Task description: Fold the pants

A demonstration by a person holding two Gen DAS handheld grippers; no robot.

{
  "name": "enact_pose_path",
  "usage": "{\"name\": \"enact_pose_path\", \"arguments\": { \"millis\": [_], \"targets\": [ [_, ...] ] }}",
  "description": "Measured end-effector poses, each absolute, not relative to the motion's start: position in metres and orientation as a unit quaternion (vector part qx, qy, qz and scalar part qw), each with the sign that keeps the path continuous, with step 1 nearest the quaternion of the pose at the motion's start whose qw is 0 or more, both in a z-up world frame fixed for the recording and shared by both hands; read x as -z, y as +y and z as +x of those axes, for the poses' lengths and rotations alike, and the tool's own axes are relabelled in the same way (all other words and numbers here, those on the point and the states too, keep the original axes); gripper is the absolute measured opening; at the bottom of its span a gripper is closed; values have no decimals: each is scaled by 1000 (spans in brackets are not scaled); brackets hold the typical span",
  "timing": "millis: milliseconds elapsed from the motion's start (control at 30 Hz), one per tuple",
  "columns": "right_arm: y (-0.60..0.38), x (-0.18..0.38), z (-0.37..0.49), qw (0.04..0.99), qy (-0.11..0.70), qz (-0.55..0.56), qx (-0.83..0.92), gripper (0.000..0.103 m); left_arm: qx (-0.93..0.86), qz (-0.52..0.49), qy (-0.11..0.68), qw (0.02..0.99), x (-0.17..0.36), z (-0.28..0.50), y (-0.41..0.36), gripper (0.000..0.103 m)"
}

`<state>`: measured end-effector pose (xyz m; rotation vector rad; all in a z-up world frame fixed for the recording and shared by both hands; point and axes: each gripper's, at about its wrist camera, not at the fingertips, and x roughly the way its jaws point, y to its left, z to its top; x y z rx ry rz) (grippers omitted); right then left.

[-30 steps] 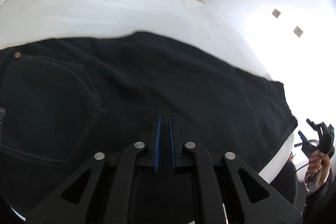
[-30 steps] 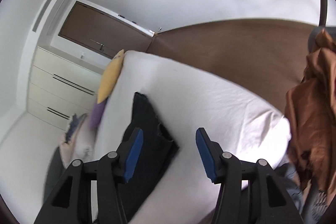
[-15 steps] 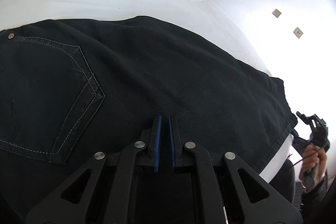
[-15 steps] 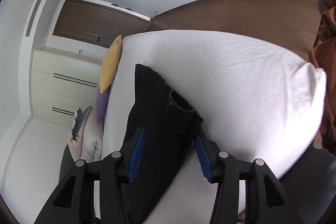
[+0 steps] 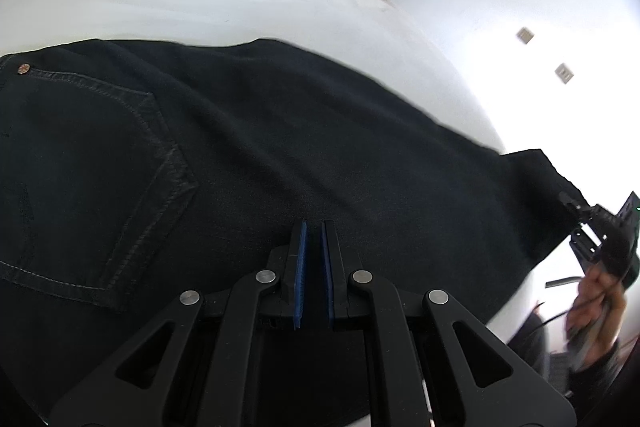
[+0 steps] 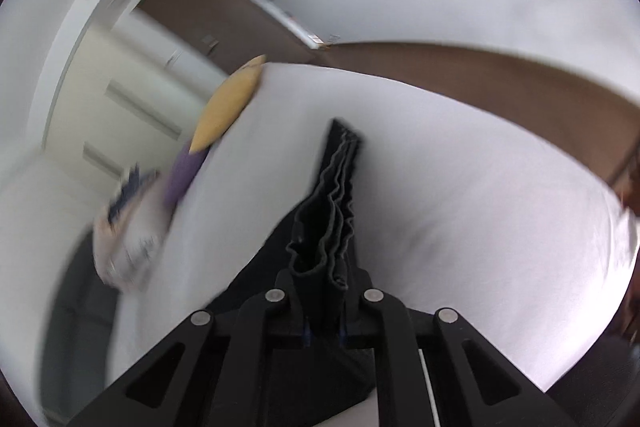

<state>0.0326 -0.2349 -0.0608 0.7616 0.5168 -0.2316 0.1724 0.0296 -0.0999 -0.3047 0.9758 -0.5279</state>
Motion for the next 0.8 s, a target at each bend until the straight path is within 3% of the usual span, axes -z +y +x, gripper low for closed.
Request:
{"name": "enact_pose_path", "arguments": {
  "millis": [133, 233, 267, 300, 367, 800],
  "targets": [
    [-131, 42, 61, 944, 285, 148, 75, 10, 278, -176, 457, 826, 89, 172, 22, 7],
    [-56, 78, 82, 939, 331, -45, 77, 10, 294, -198, 468, 809, 89, 174, 14, 10],
    [-37, 96, 86, 931, 345, -91, 75, 10, 299, -207, 474, 802, 91, 174, 11, 25],
    [-26, 111, 89, 923, 357, -118, 75, 11, 303, -213, 479, 796, 93, 175, 6, 56],
    [-15, 123, 85, 921, 346, -155, 92, 11, 310, -225, 477, 791, 92, 174, 0, 84],
    [4, 111, 55, 929, 292, -207, 98, 11, 366, -275, 530, 714, 95, 218, -74, 84]
  ]
}}
